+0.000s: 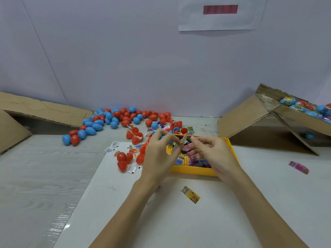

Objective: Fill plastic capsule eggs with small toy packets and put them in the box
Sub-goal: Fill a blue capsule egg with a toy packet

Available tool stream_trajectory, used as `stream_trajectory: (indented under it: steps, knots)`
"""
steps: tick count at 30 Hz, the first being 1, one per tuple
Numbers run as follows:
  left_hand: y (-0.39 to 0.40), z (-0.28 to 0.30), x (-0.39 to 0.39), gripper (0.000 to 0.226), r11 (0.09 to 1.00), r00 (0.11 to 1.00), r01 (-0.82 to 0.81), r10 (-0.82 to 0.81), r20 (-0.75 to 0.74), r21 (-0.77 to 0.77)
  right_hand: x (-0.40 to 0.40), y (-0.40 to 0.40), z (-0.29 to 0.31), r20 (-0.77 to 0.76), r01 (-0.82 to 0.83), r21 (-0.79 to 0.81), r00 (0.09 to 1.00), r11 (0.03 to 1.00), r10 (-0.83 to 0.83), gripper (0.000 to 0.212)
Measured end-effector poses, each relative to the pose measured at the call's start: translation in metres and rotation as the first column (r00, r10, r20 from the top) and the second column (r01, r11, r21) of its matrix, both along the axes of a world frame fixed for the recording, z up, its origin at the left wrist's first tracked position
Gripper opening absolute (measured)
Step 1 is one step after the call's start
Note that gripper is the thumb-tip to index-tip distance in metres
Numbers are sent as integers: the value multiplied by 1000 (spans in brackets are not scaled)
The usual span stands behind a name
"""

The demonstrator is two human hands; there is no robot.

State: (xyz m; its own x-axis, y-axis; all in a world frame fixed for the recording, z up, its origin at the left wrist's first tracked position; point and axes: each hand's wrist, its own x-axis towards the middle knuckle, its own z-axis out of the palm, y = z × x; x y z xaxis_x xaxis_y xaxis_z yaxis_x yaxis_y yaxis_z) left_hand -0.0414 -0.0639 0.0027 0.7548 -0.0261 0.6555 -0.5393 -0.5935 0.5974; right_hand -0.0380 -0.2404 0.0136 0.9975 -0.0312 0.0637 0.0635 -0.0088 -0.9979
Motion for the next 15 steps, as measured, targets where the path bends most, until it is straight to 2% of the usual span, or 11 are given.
stream_trajectory:
  steps: [2,6,8,12,15]
  knots:
    - [0,-1,0,13,996,997,-31,25,73,80,-2,3,1,-19,-53,-21,998,998,52,30]
    - [-2,-2,-2,19,974,989,9,-42,142,224,-2,7,-1,32,-24,-40,999,999,25,11]
    - [-2,-2,-1,20,968,987,56,-90,132,246,-1,5,-3,19,7,-23,1000,1000,-6,7]
    - [-4,-2,-3,26,976,979,206,-205,-20,70,1,-1,-1,8,55,29,998,998,-56,12]
    - [-4,0,-2,37,972,964,212,-225,-143,-102,2,-5,-1,31,100,-16,995,995,-99,12]
